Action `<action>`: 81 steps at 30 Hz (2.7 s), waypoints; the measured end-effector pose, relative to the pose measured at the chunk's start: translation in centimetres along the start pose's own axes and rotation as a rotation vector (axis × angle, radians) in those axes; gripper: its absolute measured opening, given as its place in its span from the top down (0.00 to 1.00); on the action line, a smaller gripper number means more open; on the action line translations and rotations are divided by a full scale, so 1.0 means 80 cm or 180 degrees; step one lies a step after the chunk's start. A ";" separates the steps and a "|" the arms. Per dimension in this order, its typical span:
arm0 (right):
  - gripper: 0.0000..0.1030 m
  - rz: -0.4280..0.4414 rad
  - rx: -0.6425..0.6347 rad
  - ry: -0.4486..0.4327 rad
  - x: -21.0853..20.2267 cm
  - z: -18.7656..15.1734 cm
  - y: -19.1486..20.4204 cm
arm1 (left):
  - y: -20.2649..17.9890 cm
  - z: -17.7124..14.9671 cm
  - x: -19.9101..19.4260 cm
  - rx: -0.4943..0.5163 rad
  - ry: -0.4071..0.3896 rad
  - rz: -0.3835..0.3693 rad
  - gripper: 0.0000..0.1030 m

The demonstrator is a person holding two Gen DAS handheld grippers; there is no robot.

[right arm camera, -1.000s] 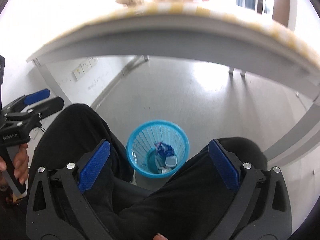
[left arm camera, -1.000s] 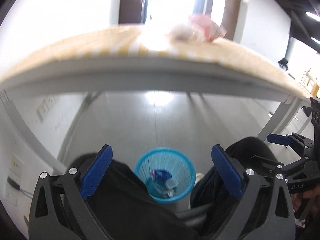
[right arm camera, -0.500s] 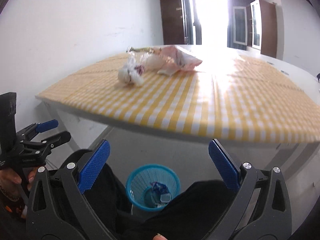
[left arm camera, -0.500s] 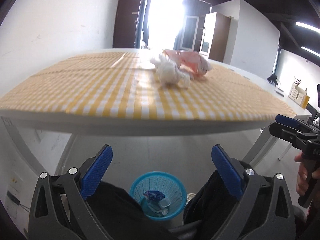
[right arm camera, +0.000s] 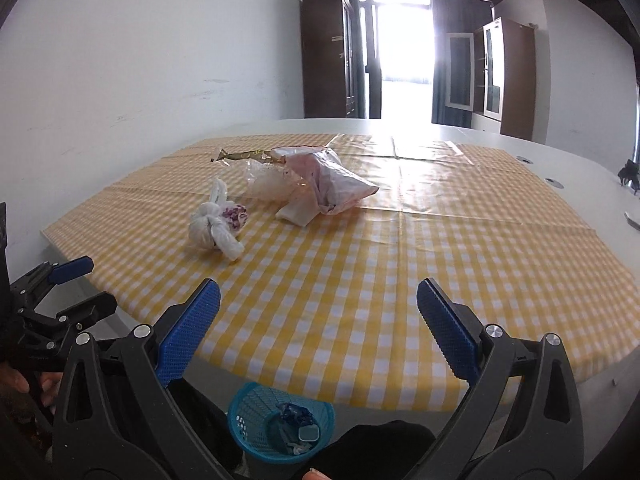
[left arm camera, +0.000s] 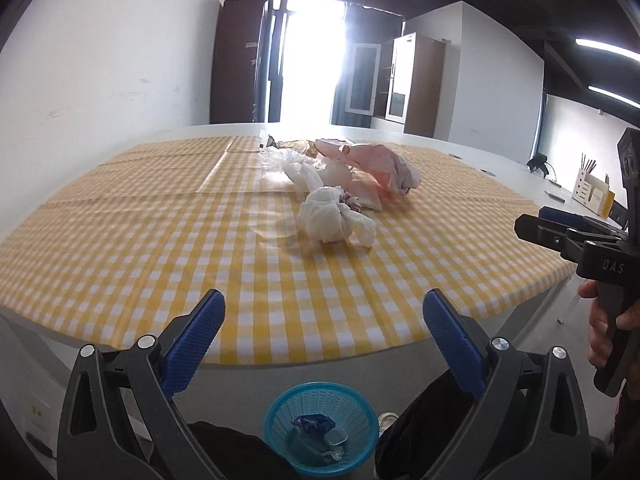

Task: Collect trash
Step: 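Raise both tools back up toward the table, then grasp the white plastic bag with the left gripper while the right grasps the pink printed bag, then carry the white bag and pink bag down over the blue wastebasket with both grippers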

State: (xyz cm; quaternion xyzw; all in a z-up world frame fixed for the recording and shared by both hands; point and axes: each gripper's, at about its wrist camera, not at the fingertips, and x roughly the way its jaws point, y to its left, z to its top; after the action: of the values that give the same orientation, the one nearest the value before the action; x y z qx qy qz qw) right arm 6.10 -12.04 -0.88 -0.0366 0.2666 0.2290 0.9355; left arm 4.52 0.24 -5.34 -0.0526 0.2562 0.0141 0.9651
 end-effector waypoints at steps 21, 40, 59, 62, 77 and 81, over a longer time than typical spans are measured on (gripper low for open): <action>0.12 -0.0033 -0.0204 0.0298 0.129 0.090 0.000 | 0.025 0.059 0.103 -0.0264 0.0485 -0.0192 0.07; 0.38 -0.0260 -0.0330 0.0775 0.223 0.120 -0.008 | 0.017 0.082 0.161 -0.0316 0.0782 -0.0247 0.17; 0.86 0.0050 0.0124 0.0601 0.173 0.099 -0.042 | 0.011 0.073 0.130 -0.0493 0.0576 -0.0220 0.60; 0.87 0.0102 0.0168 0.0568 0.158 0.094 -0.040 | 0.011 0.070 0.118 -0.0505 0.0534 -0.0214 0.60; 0.88 0.0347 0.0210 0.0218 0.037 0.047 -0.025 | 0.004 0.045 0.040 -0.0452 0.0332 -0.0164 0.60; 0.88 0.0366 0.0163 0.0158 0.010 0.039 -0.016 | 0.008 0.041 0.014 -0.0463 0.0262 -0.0135 0.60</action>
State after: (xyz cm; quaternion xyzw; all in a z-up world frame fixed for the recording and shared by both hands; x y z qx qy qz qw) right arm 8.74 -12.24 1.31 -0.0029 0.2972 0.2744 0.9145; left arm 7.04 1.26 -3.09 -0.1285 0.2928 0.0101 0.9475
